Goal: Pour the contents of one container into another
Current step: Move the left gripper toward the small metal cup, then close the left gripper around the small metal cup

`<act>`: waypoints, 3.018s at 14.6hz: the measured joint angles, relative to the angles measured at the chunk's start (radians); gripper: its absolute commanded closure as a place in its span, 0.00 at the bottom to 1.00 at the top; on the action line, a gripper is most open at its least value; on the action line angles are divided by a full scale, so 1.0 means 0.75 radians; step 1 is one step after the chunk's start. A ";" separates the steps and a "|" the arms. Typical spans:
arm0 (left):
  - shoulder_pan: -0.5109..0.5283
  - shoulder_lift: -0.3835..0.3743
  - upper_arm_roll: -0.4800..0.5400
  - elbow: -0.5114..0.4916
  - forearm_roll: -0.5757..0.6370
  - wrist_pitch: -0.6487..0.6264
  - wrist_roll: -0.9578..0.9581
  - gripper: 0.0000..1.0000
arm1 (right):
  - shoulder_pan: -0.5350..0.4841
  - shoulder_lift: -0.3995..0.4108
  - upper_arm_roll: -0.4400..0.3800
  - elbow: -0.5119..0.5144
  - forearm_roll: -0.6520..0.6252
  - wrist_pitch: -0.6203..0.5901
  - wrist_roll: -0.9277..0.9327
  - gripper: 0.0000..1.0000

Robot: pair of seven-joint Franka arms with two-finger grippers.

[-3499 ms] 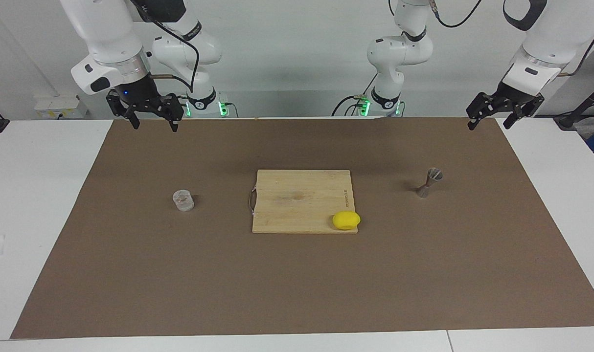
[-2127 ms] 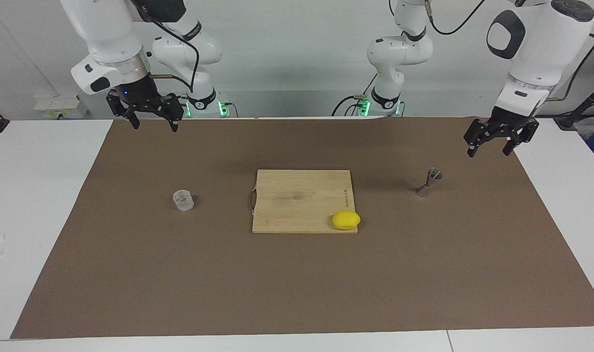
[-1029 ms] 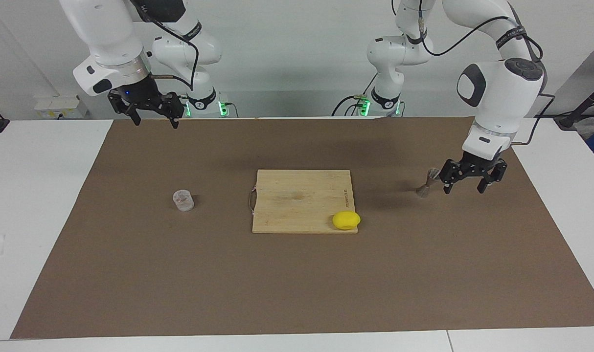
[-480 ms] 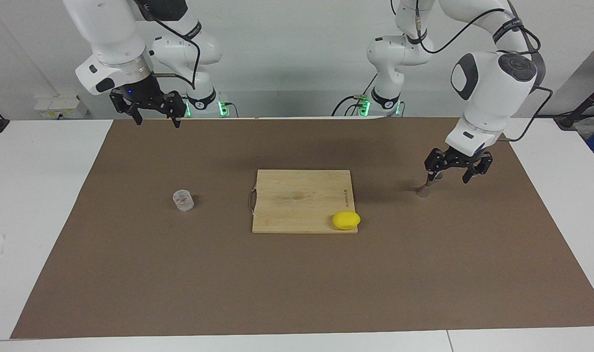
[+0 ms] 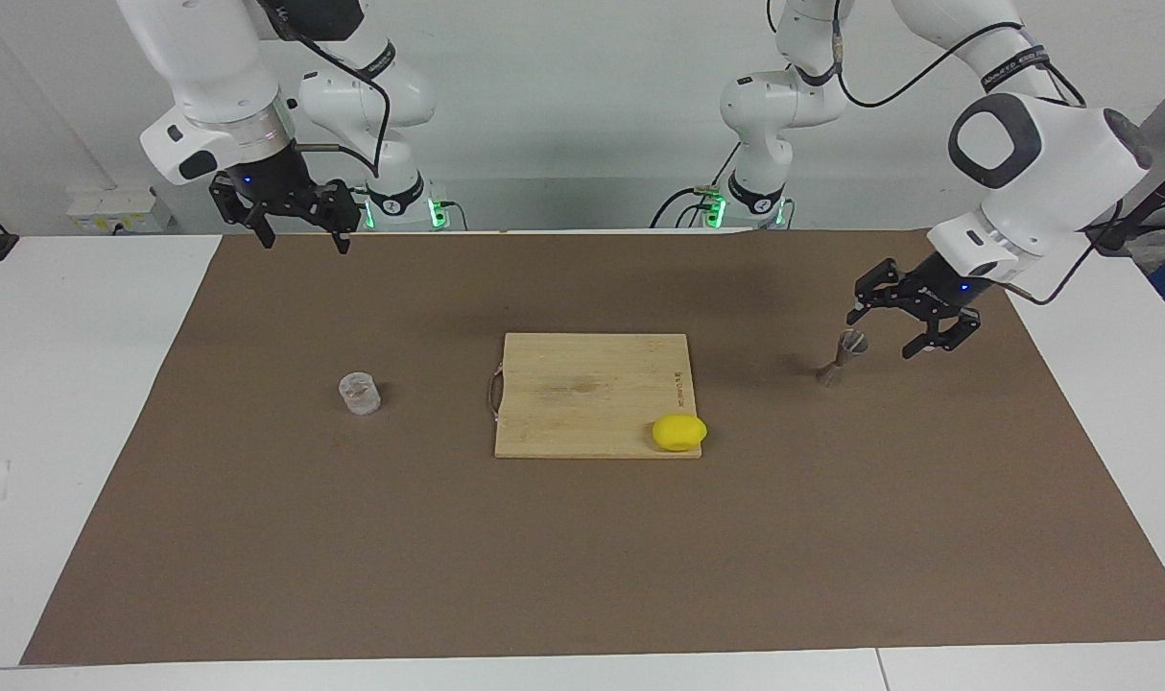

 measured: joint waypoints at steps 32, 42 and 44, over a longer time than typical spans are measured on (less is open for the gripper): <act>0.491 0.478 0.003 -0.205 -0.795 -0.621 2.078 0.00 | -0.017 0.007 -0.001 -0.010 0.000 0.004 0.000 0.00; 0.495 0.478 0.004 -0.253 -0.795 -0.599 2.105 0.23 | -0.017 0.007 -0.001 -0.010 0.000 0.004 0.000 0.00; 0.495 0.478 0.004 -0.253 -0.795 -0.599 2.108 0.41 | -0.017 0.007 -0.001 -0.010 0.000 0.004 0.000 0.00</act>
